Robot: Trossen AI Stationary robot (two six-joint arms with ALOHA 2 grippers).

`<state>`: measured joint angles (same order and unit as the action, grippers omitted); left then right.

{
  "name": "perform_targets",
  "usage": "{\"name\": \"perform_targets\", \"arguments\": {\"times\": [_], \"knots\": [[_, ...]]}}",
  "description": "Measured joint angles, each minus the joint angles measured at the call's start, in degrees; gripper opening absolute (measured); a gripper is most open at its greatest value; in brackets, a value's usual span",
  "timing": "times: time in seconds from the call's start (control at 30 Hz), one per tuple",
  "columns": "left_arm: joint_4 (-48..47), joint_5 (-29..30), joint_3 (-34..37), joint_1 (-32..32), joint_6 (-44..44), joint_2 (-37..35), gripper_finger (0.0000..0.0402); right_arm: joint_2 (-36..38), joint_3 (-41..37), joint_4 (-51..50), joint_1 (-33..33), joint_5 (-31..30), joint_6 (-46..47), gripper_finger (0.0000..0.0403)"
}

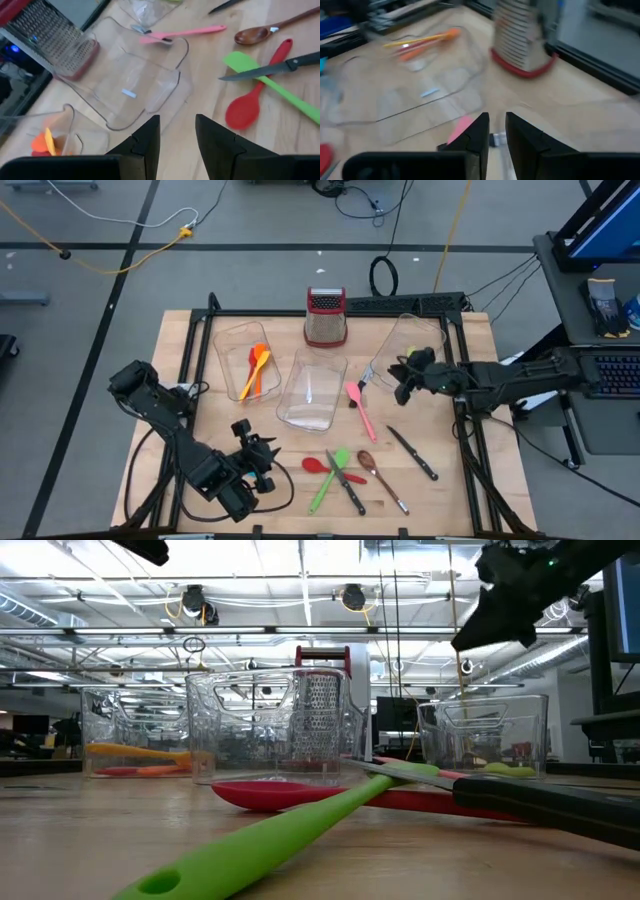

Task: Pick & Place Kitchen Items
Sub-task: Put the blue spatula into the left transparent bin

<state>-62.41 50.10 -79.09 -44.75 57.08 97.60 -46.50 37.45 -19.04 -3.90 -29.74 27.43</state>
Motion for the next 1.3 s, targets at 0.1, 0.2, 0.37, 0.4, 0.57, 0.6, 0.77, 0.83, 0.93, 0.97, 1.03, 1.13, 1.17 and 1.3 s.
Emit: {"name": "perform_targets", "arguments": {"times": [0.1, 0.2, 0.37, 0.4, 0.57, 0.6, 0.77, 0.83, 0.93, 0.97, 1.03, 1.13, 1.17, 1.3], "knots": [[-0.01, -2.52, 0.0, -0.02, 2.93, 0.0, 0.0129, 0.02, -0.46, 3.07, -3.21, -0.06, -2.95, 0.0059], [-0.09, -4.93, 0.0, 0.01, 8.46, 0.02, 0.0129, 0.0, -1.81, 6.78, -5.84, 0.0, -4.69, 0.0059], [-1.54, -12.72, 0.0, 0.17, 20.13, 0.02, 0.0129, 0.0, -5.64, 14.97, -8.91, 0.0, -6.61, 0.0059], [-1.91, -14.62, 0.0, 0.36, 23.31, 0.02, 0.0129, -0.02, -6.34, 16.69, -9.38, 0.0, -7.12, 0.0059], [-2.45, -22.29, 2.27, 1.35, 35.75, 0.0, 0.0129, 0.0, -8.88, 22.58, -10.93, 0.0, -10.29, 0.0059], [-2.47, -23.63, 3.33, 1.38, 37.88, 0.0, 0.0129, 0.0, -8.99, 22.97, -11.27, -0.03, -11.74, 0.0059], [-1.66, -35.35, 10.59, 1.33, 50.55, 0.03, 0.0129, 0.0, -9.42, 25.4, -13.0, -0.02, -17.98, 0.0059], [-1.36, -39.81, 13.16, 1.22, 54.67, 0.04, 0.0129, 0.02, -9.42, 26.05, -13.54, -0.02, -19.76, 0.0059], [-1.33, -44.22, 15.26, 0.76, 59.6, 0.04, 0.0129, 0.0, -9.42, 26.7, -14.04, 0.0, -20.66, 0.0059], [-1.33, -44.84, 15.37, 0.71, 60.45, 0.04, 0.0129, 0.0, -9.42, 27.0, -14.17, -0.01, -20.66, 0.0059], [-0.65, -45.68, 15.37, 0.63, 60.75, 0.04, 0.0129, 0.0, -9.42, 27.5, -14.23, -0.01, -20.69, 0.0059], [-0.02, -46.08, 15.09, 0.7, 57.78, 0.04, 0.0129, 0.0, -9.42, 27.73, -14.23, -0.02, -21.1, 0.0059], [0.4, -46.09, 15.08, 0.7, 55.58, 0.04, 0.0129, 0.0, -9.42, 27.73, -14.23, -0.02, -21.27, 0.0059], [3.09, -46.6, 15.08, 0.68, 50.9, 0.04, 0.0129, 0.0, -9.42, 27.73, -14.23, -0.02, -21.3, 0.0059]]}}
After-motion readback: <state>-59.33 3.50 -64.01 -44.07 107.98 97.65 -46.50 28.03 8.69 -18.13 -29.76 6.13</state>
